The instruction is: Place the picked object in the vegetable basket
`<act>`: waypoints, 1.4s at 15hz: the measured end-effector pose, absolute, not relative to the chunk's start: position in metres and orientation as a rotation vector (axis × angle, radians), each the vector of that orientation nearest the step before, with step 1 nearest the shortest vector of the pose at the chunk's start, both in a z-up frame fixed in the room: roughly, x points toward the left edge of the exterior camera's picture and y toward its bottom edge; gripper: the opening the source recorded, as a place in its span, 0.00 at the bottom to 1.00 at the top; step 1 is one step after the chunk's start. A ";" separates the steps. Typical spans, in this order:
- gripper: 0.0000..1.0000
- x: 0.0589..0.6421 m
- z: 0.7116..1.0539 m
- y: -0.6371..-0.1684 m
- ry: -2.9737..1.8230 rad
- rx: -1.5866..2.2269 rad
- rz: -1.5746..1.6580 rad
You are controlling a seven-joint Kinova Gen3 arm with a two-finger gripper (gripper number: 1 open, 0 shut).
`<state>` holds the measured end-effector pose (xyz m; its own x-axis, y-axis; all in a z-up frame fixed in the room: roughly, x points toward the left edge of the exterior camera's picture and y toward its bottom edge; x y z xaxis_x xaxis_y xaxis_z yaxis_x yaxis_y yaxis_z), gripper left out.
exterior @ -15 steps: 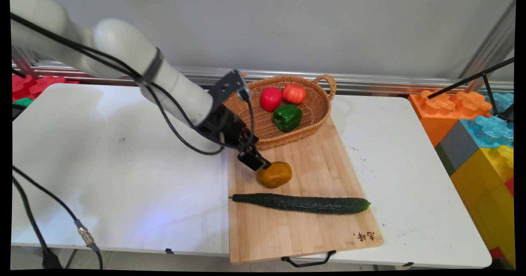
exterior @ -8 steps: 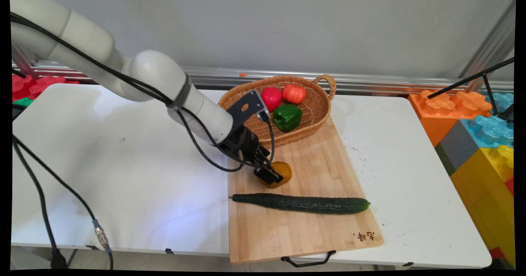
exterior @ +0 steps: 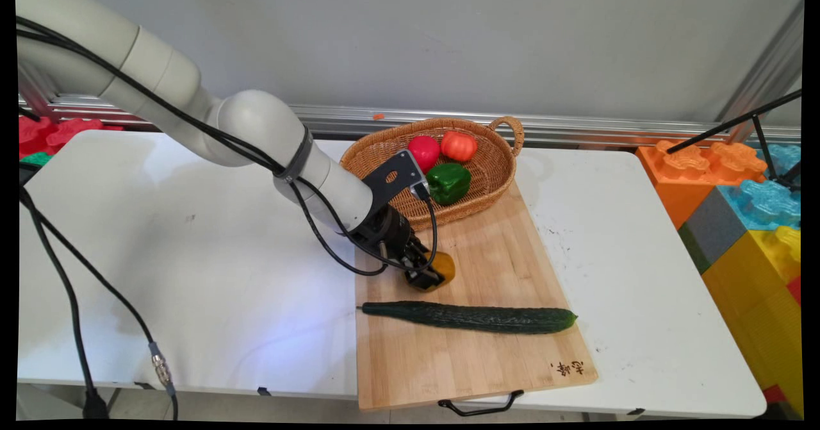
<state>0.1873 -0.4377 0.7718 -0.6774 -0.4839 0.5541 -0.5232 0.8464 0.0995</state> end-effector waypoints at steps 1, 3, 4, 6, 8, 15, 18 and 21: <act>0.00 0.187 0.774 -0.437 -2.442 0.735 0.084; 0.00 0.187 0.785 -0.437 -2.442 0.736 0.076; 0.00 0.186 0.795 -0.437 -2.434 0.736 0.071; 0.00 0.184 0.818 -0.441 -2.404 0.732 0.062; 0.00 0.185 0.842 -0.449 -2.375 0.726 0.074; 0.00 0.221 0.900 -0.501 -2.336 0.843 0.281; 0.00 0.242 0.903 -0.521 -2.327 0.938 0.349; 0.00 0.265 0.892 -0.541 -2.331 1.035 0.392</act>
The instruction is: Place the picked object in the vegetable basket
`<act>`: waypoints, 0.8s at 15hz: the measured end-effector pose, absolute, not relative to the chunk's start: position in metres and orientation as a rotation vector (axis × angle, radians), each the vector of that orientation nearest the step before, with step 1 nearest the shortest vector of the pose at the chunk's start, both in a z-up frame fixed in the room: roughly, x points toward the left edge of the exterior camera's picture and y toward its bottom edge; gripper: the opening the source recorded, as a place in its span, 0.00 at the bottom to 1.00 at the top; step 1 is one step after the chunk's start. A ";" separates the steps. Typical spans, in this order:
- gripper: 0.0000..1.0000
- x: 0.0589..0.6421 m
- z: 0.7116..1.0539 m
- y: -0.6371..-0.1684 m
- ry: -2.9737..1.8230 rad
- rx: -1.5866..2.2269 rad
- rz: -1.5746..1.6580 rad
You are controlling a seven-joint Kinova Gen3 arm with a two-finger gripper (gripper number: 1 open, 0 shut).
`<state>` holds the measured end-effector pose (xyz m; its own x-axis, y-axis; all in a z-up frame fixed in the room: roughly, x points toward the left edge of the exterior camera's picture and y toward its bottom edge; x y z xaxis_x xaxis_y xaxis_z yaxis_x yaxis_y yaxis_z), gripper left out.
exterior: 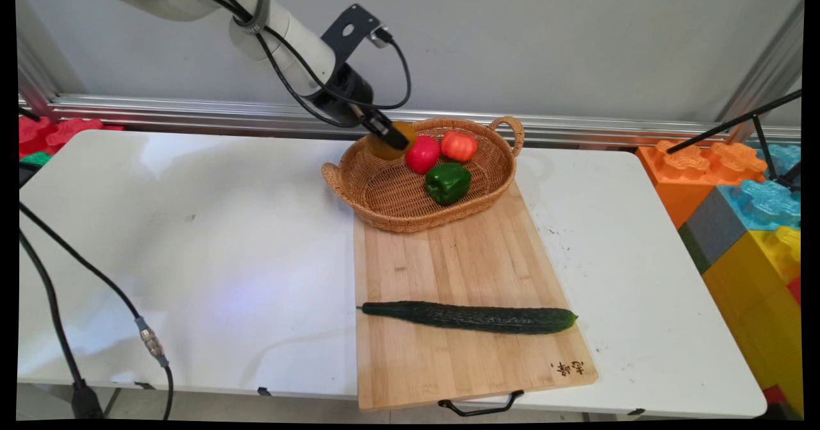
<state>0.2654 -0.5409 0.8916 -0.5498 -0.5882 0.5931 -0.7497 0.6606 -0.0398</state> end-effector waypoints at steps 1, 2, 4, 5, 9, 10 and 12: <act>0.00 0.271 0.884 -0.547 -2.333 1.063 0.395; 0.00 0.274 0.879 -0.550 -2.335 1.077 0.393; 0.00 0.279 0.866 -0.558 -2.335 1.107 0.384; 0.00 0.281 0.859 -0.561 -2.332 1.123 0.375; 0.00 0.283 0.837 -0.572 -2.324 1.154 0.342; 0.00 0.283 0.832 -0.575 -2.323 1.159 0.334; 0.00 0.284 0.825 -0.578 -2.324 1.163 0.319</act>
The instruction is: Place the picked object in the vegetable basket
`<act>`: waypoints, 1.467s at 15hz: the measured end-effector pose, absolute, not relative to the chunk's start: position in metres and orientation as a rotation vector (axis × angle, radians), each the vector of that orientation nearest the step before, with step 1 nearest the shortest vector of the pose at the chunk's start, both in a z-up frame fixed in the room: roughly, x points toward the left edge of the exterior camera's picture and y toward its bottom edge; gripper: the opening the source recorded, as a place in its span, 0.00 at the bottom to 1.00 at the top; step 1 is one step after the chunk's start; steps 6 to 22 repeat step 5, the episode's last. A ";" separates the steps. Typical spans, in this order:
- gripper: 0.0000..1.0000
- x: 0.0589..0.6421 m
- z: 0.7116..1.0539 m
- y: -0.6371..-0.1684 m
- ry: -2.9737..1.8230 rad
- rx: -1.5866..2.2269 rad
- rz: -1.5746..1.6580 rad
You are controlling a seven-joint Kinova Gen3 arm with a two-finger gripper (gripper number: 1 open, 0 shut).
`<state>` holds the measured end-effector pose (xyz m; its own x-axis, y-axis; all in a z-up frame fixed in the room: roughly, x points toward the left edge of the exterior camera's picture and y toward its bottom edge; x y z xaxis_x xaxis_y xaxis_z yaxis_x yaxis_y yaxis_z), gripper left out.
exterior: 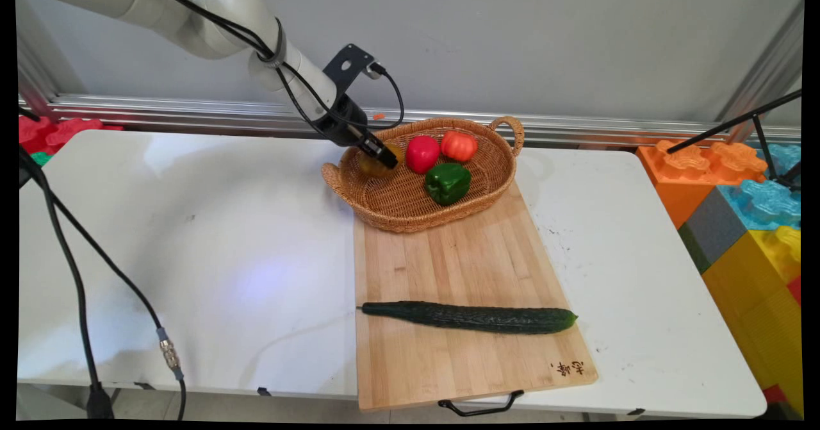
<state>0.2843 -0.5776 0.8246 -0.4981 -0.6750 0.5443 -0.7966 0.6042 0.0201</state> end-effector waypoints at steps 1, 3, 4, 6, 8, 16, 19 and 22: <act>0.00 0.284 0.822 -0.578 -2.326 1.161 0.313; 1.00 0.283 0.821 -0.579 -2.323 1.149 0.299; 1.00 0.281 0.822 -0.579 -2.322 1.139 0.290; 1.00 0.279 0.825 -0.578 -2.322 1.123 0.278; 1.00 0.279 0.825 -0.578 -2.322 1.123 0.278; 1.00 0.279 0.825 -0.578 -2.322 1.123 0.278; 1.00 0.279 0.825 -0.578 -2.322 1.123 0.278; 1.00 0.279 0.825 -0.578 -2.322 1.123 0.278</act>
